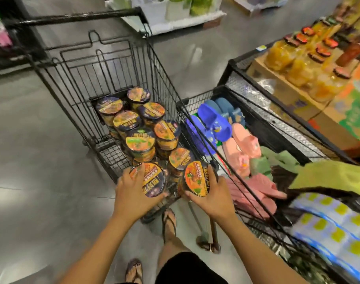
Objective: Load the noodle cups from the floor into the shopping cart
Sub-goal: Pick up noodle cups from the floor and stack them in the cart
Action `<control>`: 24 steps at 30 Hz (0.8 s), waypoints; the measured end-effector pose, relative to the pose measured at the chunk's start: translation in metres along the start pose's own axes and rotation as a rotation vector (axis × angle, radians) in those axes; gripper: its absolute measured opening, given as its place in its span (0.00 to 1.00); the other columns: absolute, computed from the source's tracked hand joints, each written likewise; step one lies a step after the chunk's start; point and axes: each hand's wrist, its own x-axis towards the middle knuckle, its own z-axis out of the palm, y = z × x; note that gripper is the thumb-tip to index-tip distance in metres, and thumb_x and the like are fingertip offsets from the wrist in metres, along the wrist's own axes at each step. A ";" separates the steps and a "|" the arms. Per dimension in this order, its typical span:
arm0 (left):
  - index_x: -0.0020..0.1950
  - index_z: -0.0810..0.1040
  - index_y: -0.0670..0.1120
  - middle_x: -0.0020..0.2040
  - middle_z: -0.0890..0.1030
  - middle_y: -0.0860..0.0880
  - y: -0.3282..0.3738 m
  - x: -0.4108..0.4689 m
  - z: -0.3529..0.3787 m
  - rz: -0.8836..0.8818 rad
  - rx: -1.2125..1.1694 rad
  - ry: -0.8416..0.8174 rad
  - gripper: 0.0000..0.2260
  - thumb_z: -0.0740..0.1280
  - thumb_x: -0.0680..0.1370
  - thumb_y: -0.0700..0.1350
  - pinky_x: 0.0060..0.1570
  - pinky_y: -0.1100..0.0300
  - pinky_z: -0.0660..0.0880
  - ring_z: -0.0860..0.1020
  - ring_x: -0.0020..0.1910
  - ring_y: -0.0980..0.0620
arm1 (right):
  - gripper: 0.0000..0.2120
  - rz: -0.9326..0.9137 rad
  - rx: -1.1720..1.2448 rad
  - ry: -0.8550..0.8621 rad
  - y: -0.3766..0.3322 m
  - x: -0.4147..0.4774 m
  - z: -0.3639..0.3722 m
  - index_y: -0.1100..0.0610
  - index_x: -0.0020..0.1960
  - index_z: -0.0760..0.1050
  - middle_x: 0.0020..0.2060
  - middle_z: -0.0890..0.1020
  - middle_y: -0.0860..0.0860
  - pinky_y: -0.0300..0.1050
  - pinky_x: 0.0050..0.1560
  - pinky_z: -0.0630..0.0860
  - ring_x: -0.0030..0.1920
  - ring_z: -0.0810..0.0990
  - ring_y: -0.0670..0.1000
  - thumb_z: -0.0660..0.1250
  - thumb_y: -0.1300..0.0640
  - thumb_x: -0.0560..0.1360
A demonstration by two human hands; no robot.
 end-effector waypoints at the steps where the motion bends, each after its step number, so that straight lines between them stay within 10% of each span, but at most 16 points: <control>1: 0.78 0.54 0.54 0.72 0.58 0.41 0.002 0.012 0.004 -0.011 0.011 -0.019 0.54 0.58 0.59 0.80 0.67 0.44 0.62 0.60 0.69 0.38 | 0.60 -0.022 -0.036 -0.019 -0.001 0.020 0.001 0.50 0.78 0.52 0.53 0.72 0.59 0.53 0.58 0.73 0.57 0.74 0.62 0.56 0.17 0.56; 24: 0.76 0.61 0.53 0.72 0.64 0.37 0.015 0.099 0.065 -0.170 0.156 -0.137 0.50 0.57 0.61 0.80 0.59 0.41 0.70 0.67 0.64 0.36 | 0.58 -0.218 -0.242 -0.263 -0.007 0.174 0.049 0.54 0.79 0.51 0.54 0.69 0.61 0.54 0.57 0.72 0.55 0.71 0.63 0.66 0.23 0.60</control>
